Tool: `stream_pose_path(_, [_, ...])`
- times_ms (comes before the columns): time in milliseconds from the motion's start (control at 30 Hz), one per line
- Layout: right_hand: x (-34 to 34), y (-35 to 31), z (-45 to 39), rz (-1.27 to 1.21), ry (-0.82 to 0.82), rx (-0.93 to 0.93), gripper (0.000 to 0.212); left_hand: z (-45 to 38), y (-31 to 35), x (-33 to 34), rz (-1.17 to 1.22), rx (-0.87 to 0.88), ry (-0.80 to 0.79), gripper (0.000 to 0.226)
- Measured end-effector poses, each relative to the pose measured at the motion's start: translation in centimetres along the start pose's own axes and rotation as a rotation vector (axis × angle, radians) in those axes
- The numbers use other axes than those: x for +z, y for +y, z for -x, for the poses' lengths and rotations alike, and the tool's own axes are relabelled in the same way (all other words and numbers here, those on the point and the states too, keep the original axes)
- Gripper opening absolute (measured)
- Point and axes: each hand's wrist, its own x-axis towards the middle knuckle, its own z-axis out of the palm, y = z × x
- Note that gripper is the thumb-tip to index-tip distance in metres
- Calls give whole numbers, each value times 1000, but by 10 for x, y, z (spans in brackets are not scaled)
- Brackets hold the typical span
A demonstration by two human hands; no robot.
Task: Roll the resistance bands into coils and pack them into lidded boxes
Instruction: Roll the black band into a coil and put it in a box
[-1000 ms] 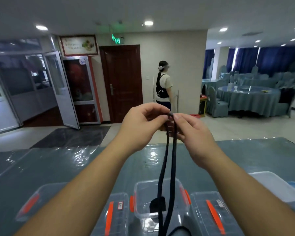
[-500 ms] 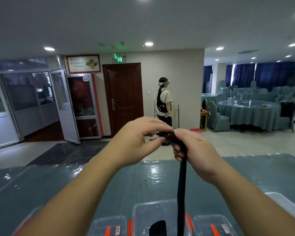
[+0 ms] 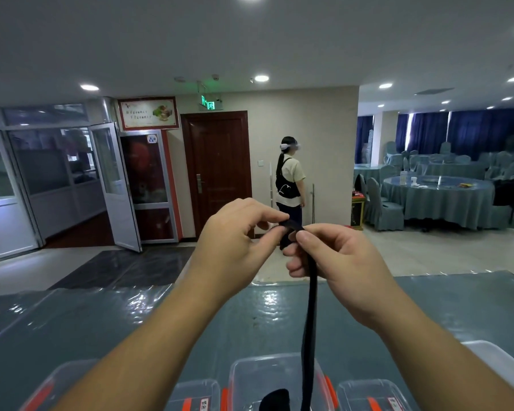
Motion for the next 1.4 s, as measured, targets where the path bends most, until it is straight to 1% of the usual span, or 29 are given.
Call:
stream_pose_path(100, [3, -1, 0, -60, 70, -24, 22, 15, 10, 14, 69, -45, 86, 14])
stream_pose_path(200, [3, 0, 0, -105, 101, 6, 23, 25, 10, 21, 104, -36, 32, 17])
stream_pose_path(300, [1, -2, 2, -132, 40, 69, 23, 23, 2, 15, 97, -16, -5, 15])
stream_pose_path(367, [-2, -3, 3, -125, -12, 119, 23, 19, -1, 8, 87, -14, -61, 13])
stream_pose_path(400, [-5, -4, 3, -107, -39, 137, 23, 17, -2, 6, 89, -15, -108, 17])
stream_pose_path(500, [-9, -6, 3, -68, -125, 176, 21, 15, -5, 3, 108, 13, -242, 41])
stream_pose_path(533, [-10, -7, 3, -60, -143, 182, 21, 16, -6, 3, 116, 23, -261, 41])
stream_pose_path(600, [-11, -7, 4, -50, -153, 186, 22, 17, -5, 5, 110, 26, -256, 33])
stream_pose_path(667, [-9, -6, 6, -77, -127, 197, 22, 19, -2, 6, 93, 18, -244, 27])
stream_pose_path(767, [-8, -1, 7, -102, -38, 187, 20, 22, -2, 8, 44, -3, -206, 25])
stream_pose_path(867, [-5, 3, 7, -139, 77, 127, 17, 25, 0, 11, 18, -76, -123, 23])
stream_pose_path(967, [6, 4, 9, -209, 196, 41, 17, 26, 7, 17, 47, -162, -9, 18])
stream_pose_path(1067, [16, 6, 9, -250, 250, 1, 19, 29, 13, 25, 51, -214, 93, 15])
stream_pose_path(1133, [18, 6, 8, -245, 271, -6, 21, 31, 17, 29, 57, -243, 118, 16])
stream_pose_path(1233, [14, 5, 8, -225, 263, -1, 22, 32, 18, 28, 69, -225, 68, 19])
stream_pose_path(1267, [12, 5, 8, -196, 254, -6, 22, 32, 16, 26, 72, -199, 20, 24])
stream_pose_path(1333, [8, 3, 9, -150, 236, -9, 22, 32, 10, 21, 42, -126, -87, 42])
stream_pose_path(1367, [7, 3, 8, -146, 225, -3, 22, 31, 6, 19, 13, -84, -122, 47])
stream_pose_path(1400, [6, 2, 8, -150, 220, 5, 22, 29, 3, 17, -13, -45, -141, 46])
